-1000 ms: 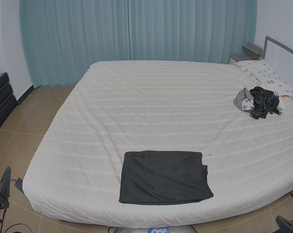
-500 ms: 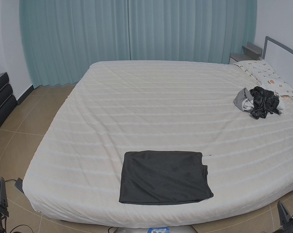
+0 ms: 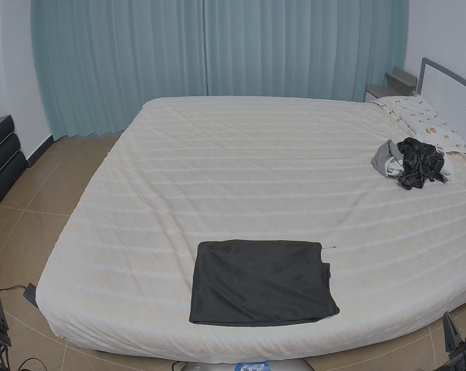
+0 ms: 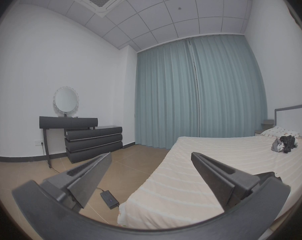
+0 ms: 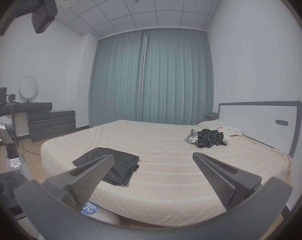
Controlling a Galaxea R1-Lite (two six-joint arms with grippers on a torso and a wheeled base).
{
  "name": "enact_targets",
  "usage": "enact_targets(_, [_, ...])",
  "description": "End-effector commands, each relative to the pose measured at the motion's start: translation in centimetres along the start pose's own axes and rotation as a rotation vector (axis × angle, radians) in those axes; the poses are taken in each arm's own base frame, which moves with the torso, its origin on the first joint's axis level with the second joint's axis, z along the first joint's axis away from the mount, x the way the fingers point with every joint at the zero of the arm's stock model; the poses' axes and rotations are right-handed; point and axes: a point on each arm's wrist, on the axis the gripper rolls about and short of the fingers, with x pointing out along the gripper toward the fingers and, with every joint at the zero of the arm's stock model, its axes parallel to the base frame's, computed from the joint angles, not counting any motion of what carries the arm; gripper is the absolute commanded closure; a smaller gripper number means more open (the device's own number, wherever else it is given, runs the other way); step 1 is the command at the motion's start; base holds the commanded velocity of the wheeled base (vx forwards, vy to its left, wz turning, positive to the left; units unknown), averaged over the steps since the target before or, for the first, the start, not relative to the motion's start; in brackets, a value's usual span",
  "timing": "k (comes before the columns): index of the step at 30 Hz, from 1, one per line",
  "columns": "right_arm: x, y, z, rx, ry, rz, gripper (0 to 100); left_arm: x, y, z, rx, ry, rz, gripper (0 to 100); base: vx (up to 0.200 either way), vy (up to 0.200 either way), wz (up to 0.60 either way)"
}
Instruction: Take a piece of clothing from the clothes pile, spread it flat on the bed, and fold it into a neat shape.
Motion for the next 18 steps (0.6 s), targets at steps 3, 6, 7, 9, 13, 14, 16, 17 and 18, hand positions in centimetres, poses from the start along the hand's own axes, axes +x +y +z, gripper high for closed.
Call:
enact_targets(3, [0.0, -0.23, -0.09, 0.026, -0.016, -0.104, 0, -0.36, 0.13, -1.83, 0.038, 0.079, -0.022, 0, 0.0, 0.0, 0.0])
enact_targets(6, [0.02, -0.24, -0.14, 0.054, -0.017, -0.111, 0, -0.37, 0.05, -1.89, 0.035, 0.084, -0.059, 0, 0.0, 0.0, 0.0])
enact_targets(7, [0.02, -0.23, -0.14, 0.063, -0.018, -0.11, 0, -0.38, -0.02, -1.89, 0.038, 0.083, -0.088, 0, 0.0, 0.0, 0.0])
enact_targets(9, [0.02, -0.23, -0.14, 0.069, -0.018, -0.11, 0, -0.39, -0.14, -1.89, 0.033, 0.082, -0.145, 0, 0.0, 0.0, 0.0])
enact_targets(13, [0.02, -0.22, -0.16, 0.08, -0.017, -0.102, 0, -0.46, -0.48, -1.96, 0.017, 0.089, -0.293, 0, 0.0, 0.0, 0.0])
enact_targets(14, [0.02, -0.22, -0.16, 0.08, -0.017, -0.102, 0, -0.46, -0.48, -1.96, 0.017, 0.089, -0.293, 0, 0.0, 0.0, 0.0])
enact_targets(16, [0.03, -0.2, -0.17, 0.063, -0.015, -0.094, 0, -0.53, -0.69, -1.95, 0.002, 0.089, -0.394, 0, 0.0, 0.0, 0.0])
enact_targets(17, [0.03, -0.17, -0.2, 0.069, -0.013, -0.083, 0, -0.54, -0.74, -1.96, -0.009, 0.094, -0.412, 0, 0.0, 0.0, 0.0])
enact_targets(18, [0.05, -0.09, -0.49, 0.086, 0.011, -0.055, 0, -0.57, -0.79, -1.99, -0.034, 0.102, -0.437, 0, 0.0, 0.0, 0.0])
